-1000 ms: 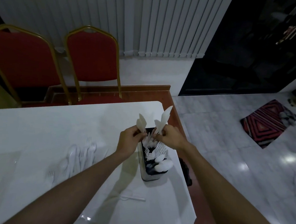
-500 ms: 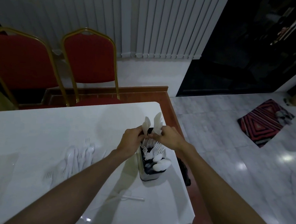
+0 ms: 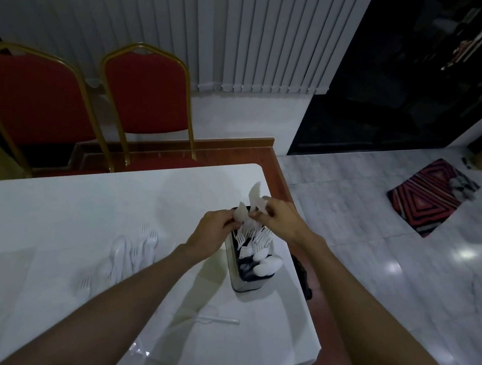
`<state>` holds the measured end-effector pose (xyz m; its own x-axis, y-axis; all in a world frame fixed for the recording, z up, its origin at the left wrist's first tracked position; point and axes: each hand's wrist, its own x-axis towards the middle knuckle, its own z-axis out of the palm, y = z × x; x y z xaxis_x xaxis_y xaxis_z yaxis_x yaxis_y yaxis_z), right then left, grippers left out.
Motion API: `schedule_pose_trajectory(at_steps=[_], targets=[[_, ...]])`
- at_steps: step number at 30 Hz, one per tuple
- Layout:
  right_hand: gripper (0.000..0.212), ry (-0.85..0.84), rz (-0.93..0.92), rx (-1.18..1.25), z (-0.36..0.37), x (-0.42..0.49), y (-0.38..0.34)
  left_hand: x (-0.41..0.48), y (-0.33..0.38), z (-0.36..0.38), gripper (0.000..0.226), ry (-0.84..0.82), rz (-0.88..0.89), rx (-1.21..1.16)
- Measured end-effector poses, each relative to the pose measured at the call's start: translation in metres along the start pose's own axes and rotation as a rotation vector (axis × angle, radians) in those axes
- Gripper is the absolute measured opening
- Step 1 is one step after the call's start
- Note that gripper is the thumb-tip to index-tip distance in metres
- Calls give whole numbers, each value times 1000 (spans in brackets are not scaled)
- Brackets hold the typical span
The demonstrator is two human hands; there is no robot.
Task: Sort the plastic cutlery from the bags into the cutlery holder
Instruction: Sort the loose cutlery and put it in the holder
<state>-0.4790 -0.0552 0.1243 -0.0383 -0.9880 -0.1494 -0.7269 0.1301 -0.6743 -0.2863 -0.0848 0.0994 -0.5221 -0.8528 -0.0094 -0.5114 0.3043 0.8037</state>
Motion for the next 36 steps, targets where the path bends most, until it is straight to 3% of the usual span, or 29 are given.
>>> schedule_pose_trajectory(at_steps=[6, 10, 13, 19, 24, 27, 30, 36], targets=[[26, -103, 33, -67, 8, 0, 2, 2, -10, 4, 12, -66, 26, 90], [33, -86, 55, 81, 1, -3, 1, 5, -13, -3, 6, -40, 40, 48], [22, -65, 39, 149, -5, -5, 1, 4, -12, -6, 27, -36, 4, 1], [18, -27, -5, 234, -3, -7, 2, 6, 0, -9, 37, -8, 49, 1], [25, 5, -22, 192, 4, -10, 6, 10, 2, -12, 28, -55, 93, 58], [32, 101, 16, 411, 4, -10, 8, 9, -1, -14, 34, -44, 65, 21], [22, 220, 39, 584, -1, -10, 2, 6, -3, -15, 39, -29, 55, -16], [11, 257, 54, 499, 3, -6, 2, 14, 13, -14, 39, 86, 15, -150]])
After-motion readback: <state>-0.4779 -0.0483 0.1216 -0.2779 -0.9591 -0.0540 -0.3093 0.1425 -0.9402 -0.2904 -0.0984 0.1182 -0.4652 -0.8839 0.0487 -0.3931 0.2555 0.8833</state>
